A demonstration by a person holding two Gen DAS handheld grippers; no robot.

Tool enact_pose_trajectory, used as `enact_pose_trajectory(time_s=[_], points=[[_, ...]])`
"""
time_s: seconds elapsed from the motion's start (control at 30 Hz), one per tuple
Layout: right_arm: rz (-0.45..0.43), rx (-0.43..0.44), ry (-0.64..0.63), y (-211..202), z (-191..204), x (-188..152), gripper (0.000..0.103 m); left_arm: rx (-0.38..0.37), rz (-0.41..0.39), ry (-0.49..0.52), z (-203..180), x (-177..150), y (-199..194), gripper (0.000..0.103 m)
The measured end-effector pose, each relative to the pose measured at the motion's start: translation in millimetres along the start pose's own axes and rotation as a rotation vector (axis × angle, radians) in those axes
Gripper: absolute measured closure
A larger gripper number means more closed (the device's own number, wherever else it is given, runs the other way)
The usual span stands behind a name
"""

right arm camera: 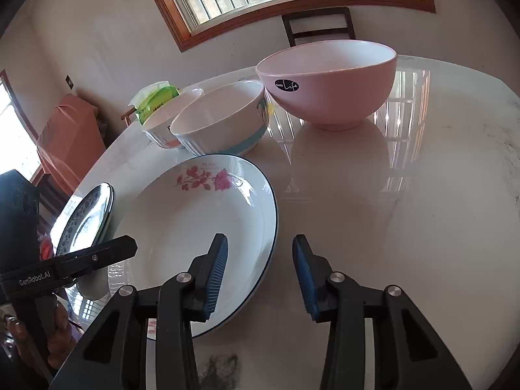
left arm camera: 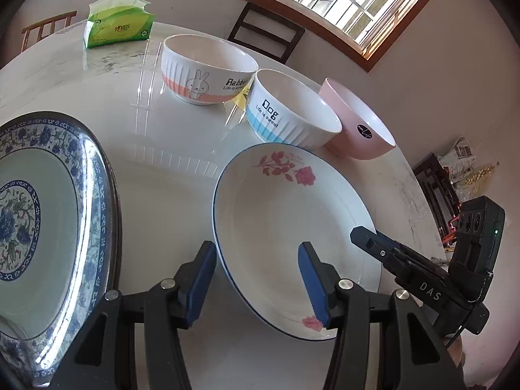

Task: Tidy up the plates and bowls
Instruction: 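Close both tools on the rim of the white rose-print plate, then lift the white rose-print plate and carry it over the blue-and-white plate stack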

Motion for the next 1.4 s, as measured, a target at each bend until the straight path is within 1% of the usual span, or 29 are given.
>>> enact_pose_trajectory(time_s=[0.03,0.07,0.1,0.13,0.17,0.23,0.37,0.43,0.57,0.7,0.93,1.2,1.4], points=[[0.016,0.005,-0.004,3.2,0.6,-0.4,0.078,0.009,0.003,0.004,0.0,-0.8,1.7,0.052],[0.036,0.003,-0.005,6.8,0.4,-1.4,0.086,0.014,0.010,0.010,-0.1,-1.8,3.8,0.061],[0.039,0.003,-0.002,7.3,-0.6,-1.5,0.087,0.033,-0.001,0.022,0.3,-1.7,4.6,0.065],[0.042,0.007,-0.002,7.4,-1.1,-1.7,0.087,0.076,-0.015,0.028,2.9,-0.8,4.7,0.080],[0.042,0.013,-0.002,7.0,-1.6,-2.5,0.087,0.107,-0.029,0.024,6.8,0.6,4.3,0.087],[0.041,0.026,-0.004,5.8,-1.6,-4.4,0.088,0.080,-0.029,-0.007,11.2,2.1,4.0,0.089],[0.041,0.012,-0.024,3.7,1.8,-5.8,0.088,0.106,-0.046,0.011,11.3,0.5,4.2,0.088],[0.039,0.011,-0.025,2.6,2.9,-5.6,0.088,0.098,-0.047,-0.007,13.1,-1.7,3.8,0.088],[0.031,-0.006,-0.037,-2.7,7.5,-8.7,0.088,0.103,-0.054,-0.006,12.6,-5.0,0.1,0.088],[0.023,-0.003,-0.026,-10.4,10.7,-14.7,0.088,0.114,-0.076,0.014,6.4,-8.9,-5.5,0.088],[-0.001,0.003,0.000,-27.0,15.5,-25.7,0.088,0.133,-0.118,0.065,-2.1,-21.8,-22.2,0.088],[-0.026,0.005,-0.023,-44.4,33.0,-25.3,0.088,0.137,-0.178,0.080,-3.9,-30.7,-50.8,0.088],[-0.043,0.012,-0.052,-53.0,52.2,-19.9,0.087,0.139,-0.219,0.071,3.8,-30.0,-73.7,0.088]])
Point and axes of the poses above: each gripper's, at about its wrist camera, not at the fingertips, and y roughly the way its jaws point, z to its left, x to its top, the point moved 8 cm from there along y, roughly the way its jaws point, and after that the axes turned 15 degrees about -y, right-handed, at the moved point
